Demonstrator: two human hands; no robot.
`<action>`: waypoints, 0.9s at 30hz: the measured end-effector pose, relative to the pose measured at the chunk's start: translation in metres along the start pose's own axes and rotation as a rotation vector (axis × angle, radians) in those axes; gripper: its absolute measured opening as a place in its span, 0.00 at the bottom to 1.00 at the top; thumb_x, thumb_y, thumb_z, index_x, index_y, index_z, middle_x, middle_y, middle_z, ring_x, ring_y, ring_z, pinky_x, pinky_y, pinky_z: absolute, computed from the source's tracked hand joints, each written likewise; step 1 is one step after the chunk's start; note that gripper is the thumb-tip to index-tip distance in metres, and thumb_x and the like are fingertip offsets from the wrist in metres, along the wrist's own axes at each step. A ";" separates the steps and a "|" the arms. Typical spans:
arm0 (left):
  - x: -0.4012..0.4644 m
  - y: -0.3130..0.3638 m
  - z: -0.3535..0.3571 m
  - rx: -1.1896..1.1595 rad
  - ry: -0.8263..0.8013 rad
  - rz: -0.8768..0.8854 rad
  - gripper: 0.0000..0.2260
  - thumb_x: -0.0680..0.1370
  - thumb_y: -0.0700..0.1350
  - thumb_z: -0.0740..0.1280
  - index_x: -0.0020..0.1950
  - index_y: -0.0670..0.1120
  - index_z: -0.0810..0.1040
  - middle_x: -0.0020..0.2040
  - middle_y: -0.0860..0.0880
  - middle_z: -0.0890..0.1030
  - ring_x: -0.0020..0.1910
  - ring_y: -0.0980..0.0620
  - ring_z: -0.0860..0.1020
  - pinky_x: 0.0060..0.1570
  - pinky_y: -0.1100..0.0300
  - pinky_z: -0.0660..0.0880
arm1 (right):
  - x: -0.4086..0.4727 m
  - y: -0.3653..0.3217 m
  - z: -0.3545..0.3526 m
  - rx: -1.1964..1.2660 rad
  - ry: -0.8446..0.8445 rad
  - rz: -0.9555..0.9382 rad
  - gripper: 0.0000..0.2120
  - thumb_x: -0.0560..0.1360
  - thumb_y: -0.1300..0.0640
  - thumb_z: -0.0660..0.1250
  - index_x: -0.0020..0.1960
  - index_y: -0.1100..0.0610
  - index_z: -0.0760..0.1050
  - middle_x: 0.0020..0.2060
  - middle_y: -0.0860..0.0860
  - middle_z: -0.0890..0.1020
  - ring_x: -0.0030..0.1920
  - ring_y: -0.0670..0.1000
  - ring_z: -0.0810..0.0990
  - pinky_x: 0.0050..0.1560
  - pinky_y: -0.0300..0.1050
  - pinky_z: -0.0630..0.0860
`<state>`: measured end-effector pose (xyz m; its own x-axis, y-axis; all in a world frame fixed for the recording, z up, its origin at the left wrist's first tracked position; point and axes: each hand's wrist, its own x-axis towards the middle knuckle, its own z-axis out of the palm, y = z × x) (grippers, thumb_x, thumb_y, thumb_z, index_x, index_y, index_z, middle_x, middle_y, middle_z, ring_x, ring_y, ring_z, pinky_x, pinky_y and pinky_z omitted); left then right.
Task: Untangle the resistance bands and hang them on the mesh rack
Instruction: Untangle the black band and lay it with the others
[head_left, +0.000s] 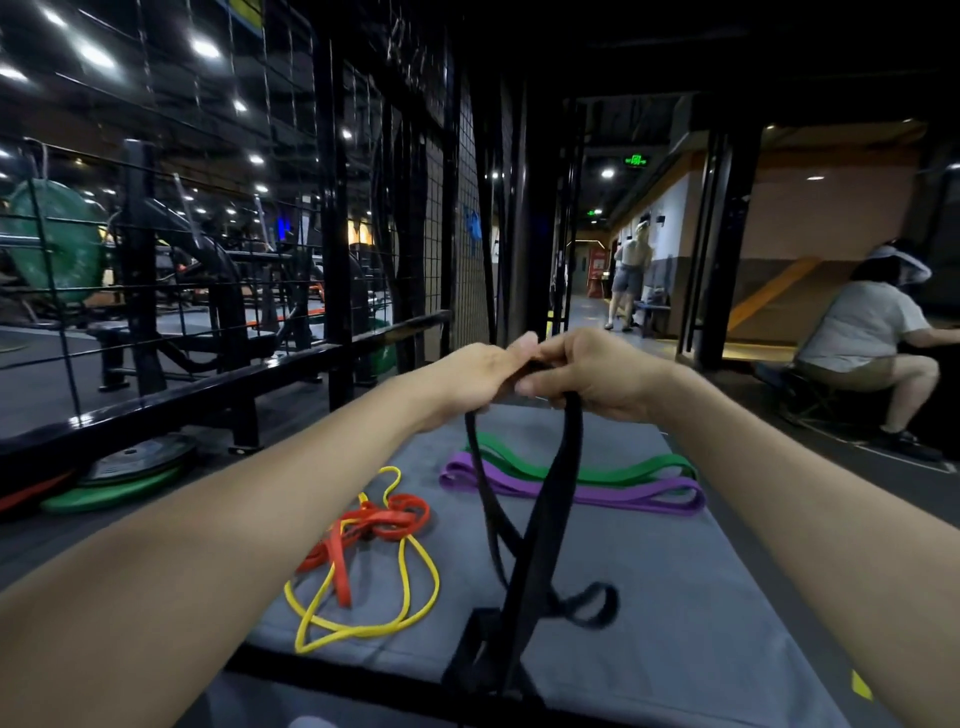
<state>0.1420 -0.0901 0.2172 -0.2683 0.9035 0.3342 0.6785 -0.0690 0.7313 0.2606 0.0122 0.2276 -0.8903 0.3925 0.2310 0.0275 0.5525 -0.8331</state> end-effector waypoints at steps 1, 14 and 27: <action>-0.001 -0.002 -0.002 0.131 0.006 0.000 0.23 0.79 0.60 0.51 0.40 0.46 0.77 0.34 0.51 0.75 0.35 0.55 0.72 0.38 0.62 0.68 | 0.000 0.004 0.002 -0.015 -0.013 0.007 0.14 0.70 0.70 0.68 0.54 0.74 0.75 0.39 0.59 0.76 0.34 0.47 0.71 0.33 0.36 0.67; -0.004 -0.017 -0.023 -0.453 0.269 0.040 0.16 0.79 0.52 0.60 0.37 0.43 0.69 0.23 0.53 0.66 0.20 0.61 0.63 0.28 0.65 0.63 | 0.004 0.024 0.024 0.089 0.020 -0.111 0.07 0.73 0.67 0.67 0.40 0.58 0.72 0.31 0.50 0.74 0.32 0.46 0.74 0.39 0.37 0.74; -0.039 -0.051 -0.038 -0.393 -0.175 -0.297 0.26 0.68 0.65 0.56 0.46 0.44 0.75 0.34 0.51 0.76 0.29 0.55 0.74 0.31 0.67 0.75 | -0.013 0.037 0.000 0.178 0.068 -0.072 0.11 0.79 0.60 0.57 0.39 0.60 0.69 0.28 0.50 0.67 0.25 0.43 0.64 0.28 0.33 0.62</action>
<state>0.0924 -0.1378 0.1895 -0.2687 0.9632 -0.0012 0.2735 0.0774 0.9587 0.2729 0.0280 0.1941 -0.8542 0.4087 0.3213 -0.1212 0.4444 -0.8876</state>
